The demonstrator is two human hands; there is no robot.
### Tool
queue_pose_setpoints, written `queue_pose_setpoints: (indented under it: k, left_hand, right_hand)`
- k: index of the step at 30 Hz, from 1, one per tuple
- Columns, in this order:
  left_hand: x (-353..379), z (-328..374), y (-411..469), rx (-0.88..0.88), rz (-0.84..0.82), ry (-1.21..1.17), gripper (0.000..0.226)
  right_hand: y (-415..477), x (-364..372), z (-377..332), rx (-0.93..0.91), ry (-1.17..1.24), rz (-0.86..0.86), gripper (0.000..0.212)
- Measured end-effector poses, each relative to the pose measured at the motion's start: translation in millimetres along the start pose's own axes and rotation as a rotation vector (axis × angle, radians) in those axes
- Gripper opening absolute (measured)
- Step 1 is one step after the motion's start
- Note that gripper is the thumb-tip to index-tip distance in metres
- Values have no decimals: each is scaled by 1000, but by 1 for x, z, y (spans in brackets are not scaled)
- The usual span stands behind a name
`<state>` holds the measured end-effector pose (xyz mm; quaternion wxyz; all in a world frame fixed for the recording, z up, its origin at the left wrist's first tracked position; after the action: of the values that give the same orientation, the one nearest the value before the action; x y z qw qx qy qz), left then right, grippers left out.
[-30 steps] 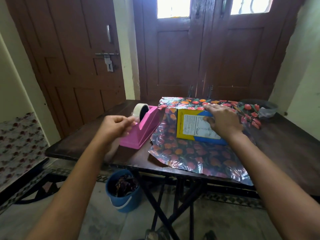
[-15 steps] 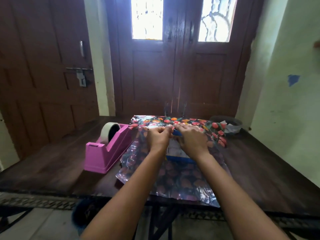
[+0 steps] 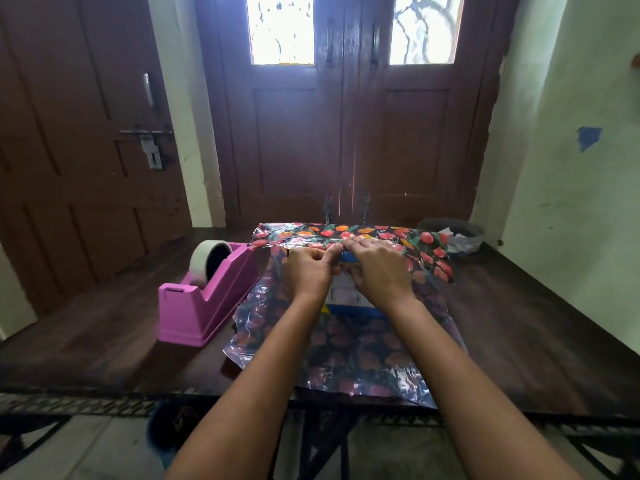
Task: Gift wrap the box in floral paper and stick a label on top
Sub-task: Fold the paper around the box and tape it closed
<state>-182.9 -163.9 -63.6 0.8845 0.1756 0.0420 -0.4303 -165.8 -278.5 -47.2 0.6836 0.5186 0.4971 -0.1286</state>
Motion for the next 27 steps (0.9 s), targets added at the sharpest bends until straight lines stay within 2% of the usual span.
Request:
queue_pose_setpoints:
  k: [3,6,9,12,14,17,19,23,27]
  left_hand:
    - [-2,-1,-2,11,41,72,46]
    - [-7,-16,-5,-77,9,138,56]
    - [-12,-23,-3,-64,-27,240,64]
    - [-20,-22,-5,-25,-131,473,42]
    - [-29,-17,-9,179,-96,510,31]
    - [-42,5,-15,653,51,396,25]
    - [-42,18,-8,816,31,415,15]
    - [-36,16,13,878,-132,567,23]
    - [-34,13,19,872,-241,596,25]
  right_hand:
    - [0,0,0,0,11,3,45]
    - [-2,0,1,-5,4,-6,46]
    - [-1,0,2,-3,23,-11,47]
    - [-1,-1,2,-9,28,-11,48]
    - [-1,0,1,-8,31,-10,48]
    - [-2,1,1,0,44,13,46]
    - [-2,1,1,-4,38,8,46]
    - [-3,-1,0,-6,35,5,47]
    - [-2,1,1,-11,35,18,45]
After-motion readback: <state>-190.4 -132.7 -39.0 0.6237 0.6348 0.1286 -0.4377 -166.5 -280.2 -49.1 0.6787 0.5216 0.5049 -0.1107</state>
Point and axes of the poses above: each hand's wrist, its own y-axis towards the middle knuckle, its own x-axis out of the palm, z = x × y, the point moved 2 cm from there along y, towards the middle knuckle, and after that the axes turned 1 degree about -y, right-handed, at the moved point
